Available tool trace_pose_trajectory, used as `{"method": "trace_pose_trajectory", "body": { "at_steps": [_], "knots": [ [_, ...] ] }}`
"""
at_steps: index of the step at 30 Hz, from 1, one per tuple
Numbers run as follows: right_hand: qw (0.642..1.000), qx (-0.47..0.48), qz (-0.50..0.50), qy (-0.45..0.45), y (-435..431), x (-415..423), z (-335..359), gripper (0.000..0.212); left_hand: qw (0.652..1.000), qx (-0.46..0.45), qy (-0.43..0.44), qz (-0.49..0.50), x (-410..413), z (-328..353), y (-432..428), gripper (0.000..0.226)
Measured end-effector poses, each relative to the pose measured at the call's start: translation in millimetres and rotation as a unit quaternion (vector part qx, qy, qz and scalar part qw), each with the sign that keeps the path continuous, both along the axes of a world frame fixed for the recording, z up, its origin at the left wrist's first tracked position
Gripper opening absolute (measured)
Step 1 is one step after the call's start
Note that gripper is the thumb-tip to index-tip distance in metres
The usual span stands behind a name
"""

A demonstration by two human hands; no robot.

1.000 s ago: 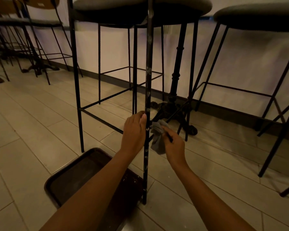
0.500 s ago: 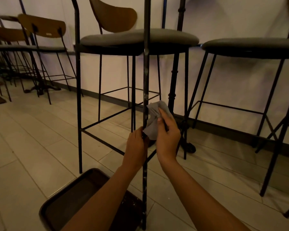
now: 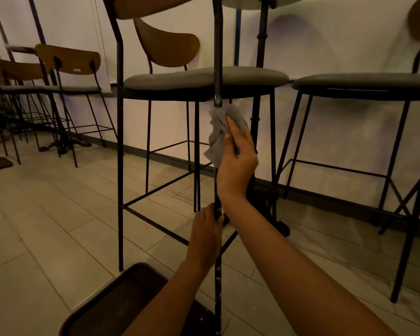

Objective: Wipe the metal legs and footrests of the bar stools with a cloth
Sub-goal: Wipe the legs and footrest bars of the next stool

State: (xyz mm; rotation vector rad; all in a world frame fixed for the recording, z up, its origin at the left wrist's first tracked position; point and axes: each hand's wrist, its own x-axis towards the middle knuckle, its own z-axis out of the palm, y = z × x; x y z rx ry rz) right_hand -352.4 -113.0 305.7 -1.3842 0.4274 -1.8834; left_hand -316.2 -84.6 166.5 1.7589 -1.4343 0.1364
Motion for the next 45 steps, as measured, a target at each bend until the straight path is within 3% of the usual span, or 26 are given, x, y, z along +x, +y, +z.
{"method": "trace_pose_trajectory", "body": {
  "at_steps": [13,20,27,32,37,45],
  "knots": [
    [0.993,-0.039,0.004,0.108,-37,20,52,0.031,1.0,0.014,0.005,0.013,2,4,-1,0.03],
    [0.984,-0.066,-0.056,0.155,-37,19,25,0.028,0.995,0.079,-0.043,0.035,1,9,-1,0.037],
    [0.977,-0.059,-0.048,0.198,-36,11,55,0.03,0.996,0.076,-0.042,0.029,0,12,3,0.035],
    [0.963,-0.083,-0.096,0.238,-33,8,37,0.032,0.995,0.082,-0.048,0.036,0,11,2,0.038],
    [0.954,-0.054,-0.078,0.286,-33,3,41,0.034,0.995,0.08,-0.045,0.028,-3,11,5,0.036],
    [0.957,-0.055,-0.076,0.275,-30,3,20,0.034,0.991,0.114,-0.065,0.041,-4,14,6,0.037]
  ]
}}
